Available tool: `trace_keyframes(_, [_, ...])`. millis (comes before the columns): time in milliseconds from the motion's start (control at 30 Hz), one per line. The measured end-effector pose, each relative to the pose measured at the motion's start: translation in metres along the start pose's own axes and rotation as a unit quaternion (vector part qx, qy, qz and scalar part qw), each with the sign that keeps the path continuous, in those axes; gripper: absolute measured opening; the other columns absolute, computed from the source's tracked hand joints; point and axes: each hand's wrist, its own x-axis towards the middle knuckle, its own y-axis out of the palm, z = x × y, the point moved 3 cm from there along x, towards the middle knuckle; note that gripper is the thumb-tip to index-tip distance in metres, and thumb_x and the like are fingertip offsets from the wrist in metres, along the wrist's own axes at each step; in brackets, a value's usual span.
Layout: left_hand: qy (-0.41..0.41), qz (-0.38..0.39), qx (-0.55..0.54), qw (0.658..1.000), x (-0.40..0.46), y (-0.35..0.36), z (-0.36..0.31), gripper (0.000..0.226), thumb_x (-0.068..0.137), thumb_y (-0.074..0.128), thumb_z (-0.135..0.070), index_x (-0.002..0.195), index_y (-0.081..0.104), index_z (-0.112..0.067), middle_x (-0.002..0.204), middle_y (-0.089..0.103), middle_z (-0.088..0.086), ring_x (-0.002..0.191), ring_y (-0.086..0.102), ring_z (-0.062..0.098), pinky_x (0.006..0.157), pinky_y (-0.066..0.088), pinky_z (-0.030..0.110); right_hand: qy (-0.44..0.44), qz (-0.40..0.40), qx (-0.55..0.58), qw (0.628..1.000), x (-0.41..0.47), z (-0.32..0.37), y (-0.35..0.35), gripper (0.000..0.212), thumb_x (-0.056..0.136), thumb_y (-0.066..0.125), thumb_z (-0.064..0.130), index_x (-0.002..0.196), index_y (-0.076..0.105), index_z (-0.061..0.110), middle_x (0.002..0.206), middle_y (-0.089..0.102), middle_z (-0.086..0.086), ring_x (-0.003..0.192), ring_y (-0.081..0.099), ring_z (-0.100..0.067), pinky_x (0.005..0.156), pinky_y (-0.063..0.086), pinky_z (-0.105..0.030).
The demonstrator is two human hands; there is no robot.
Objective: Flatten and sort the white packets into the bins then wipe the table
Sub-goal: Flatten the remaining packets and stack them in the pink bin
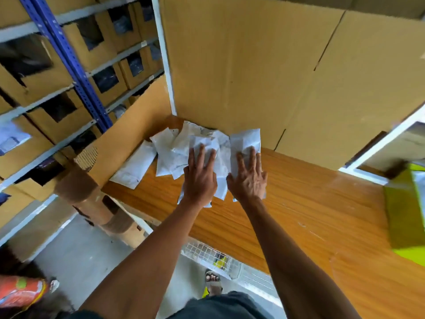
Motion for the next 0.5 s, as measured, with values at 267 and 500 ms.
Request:
trace_keyframes(267, [0.14,0.031,-0.041,0.989,-0.049,0.008,-0.072,0.069,0.1,0.052,-0.025,0.166,0.03,-0.022,0.176,0.01,0.01,0.161,0.004,0.039,0.118,0.039,0.06,0.115,-0.027,-0.024,0.993,-0.096,-0.061,-0.029,0.089,0.08,0.056,0.051,0.162,0.025,0.037,0.173,0.01,-0.009,0.158,0.016,-0.032,0.095,0.046,-0.054])
trace_keyframes(500, [0.242,0.093,-0.087,0.962,-0.104,0.022,-0.163,0.065,0.102,0.038,-0.029,0.166,0.027,-0.026,0.176,0.009,0.007,0.163,-0.003,0.035,0.115,0.041,0.064,0.231,-0.046,-0.048,0.971,-0.182,-0.135,-0.058,0.094,0.081,0.056,0.047,0.164,0.012,0.038,0.173,0.007,-0.011,0.158,0.014,-0.035,0.099,0.046,-0.057])
